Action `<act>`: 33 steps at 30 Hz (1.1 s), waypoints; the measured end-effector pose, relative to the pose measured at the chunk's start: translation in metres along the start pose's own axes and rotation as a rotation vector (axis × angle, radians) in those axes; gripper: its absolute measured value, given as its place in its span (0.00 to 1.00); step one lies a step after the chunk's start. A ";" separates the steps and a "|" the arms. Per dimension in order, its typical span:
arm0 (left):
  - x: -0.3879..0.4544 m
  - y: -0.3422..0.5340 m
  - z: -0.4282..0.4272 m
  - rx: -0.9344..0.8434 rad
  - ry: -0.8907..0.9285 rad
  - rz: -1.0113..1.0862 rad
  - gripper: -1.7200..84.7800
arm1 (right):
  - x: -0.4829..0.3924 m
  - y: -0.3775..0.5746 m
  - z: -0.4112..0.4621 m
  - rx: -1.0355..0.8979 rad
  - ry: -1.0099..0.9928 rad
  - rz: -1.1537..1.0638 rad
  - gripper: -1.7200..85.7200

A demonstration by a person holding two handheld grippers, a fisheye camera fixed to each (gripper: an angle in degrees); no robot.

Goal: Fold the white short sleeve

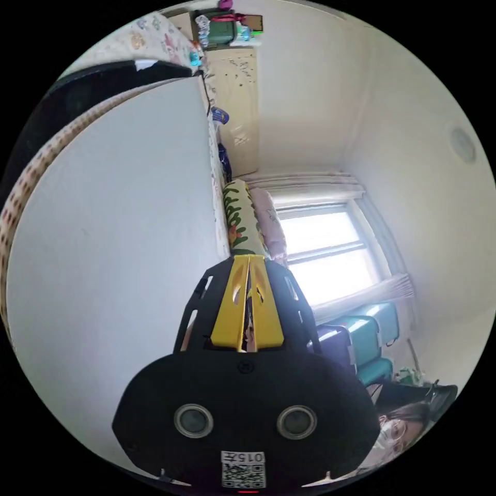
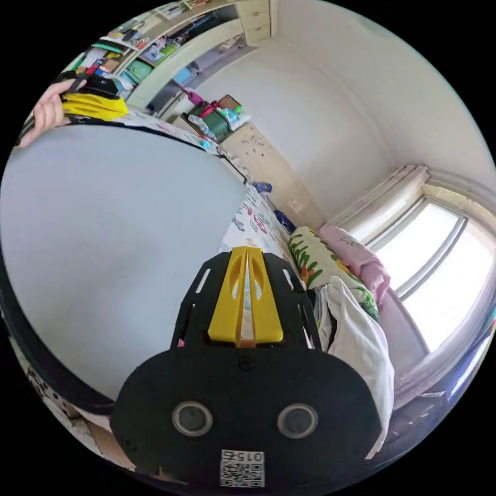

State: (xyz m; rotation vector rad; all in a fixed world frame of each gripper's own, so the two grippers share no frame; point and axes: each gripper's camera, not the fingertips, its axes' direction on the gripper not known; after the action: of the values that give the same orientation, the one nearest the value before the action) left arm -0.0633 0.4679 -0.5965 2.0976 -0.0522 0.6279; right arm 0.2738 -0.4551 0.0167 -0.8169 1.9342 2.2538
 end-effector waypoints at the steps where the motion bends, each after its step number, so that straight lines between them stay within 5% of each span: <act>1: -0.011 -0.006 0.007 -0.016 -0.016 -0.038 0.01 | -0.008 0.001 0.015 -0.032 0.039 -0.021 0.01; 8: -0.052 -0.024 0.023 0.005 -0.059 -0.290 0.01 | -0.040 0.010 0.079 -0.166 0.134 -0.165 0.01; 19: -0.014 -0.021 0.027 0.016 -0.096 -0.254 0.01 | -0.063 0.044 0.142 -0.196 0.242 -0.282 0.01; 22: 0.027 -0.015 0.014 -0.039 0.015 -0.074 0.01 | -0.041 0.053 0.135 -0.171 0.178 -0.218 0.01; 26: 0.194 0.064 -0.095 0.136 -0.290 0.576 0.04 | 0.008 0.082 0.107 -0.072 0.067 -0.096 0.01; 28: 0.240 0.110 -0.172 0.330 -0.514 0.704 0.08 | 0.028 0.100 0.095 -0.027 0.011 -0.054 0.01; 30: 0.260 0.156 -0.257 0.550 -0.782 0.722 0.11 | 0.046 0.119 0.087 0.007 -0.043 -0.015 0.01; 33: 0.236 0.215 -0.395 0.834 -1.296 0.409 0.16 | 0.071 0.149 0.077 0.048 -0.132 0.045 0.01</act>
State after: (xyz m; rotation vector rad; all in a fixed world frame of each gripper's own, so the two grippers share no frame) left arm -0.0801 0.7022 -0.1461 2.9707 -1.1150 -0.7338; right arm 0.1298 -0.4355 0.1265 -0.6085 1.9572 2.2148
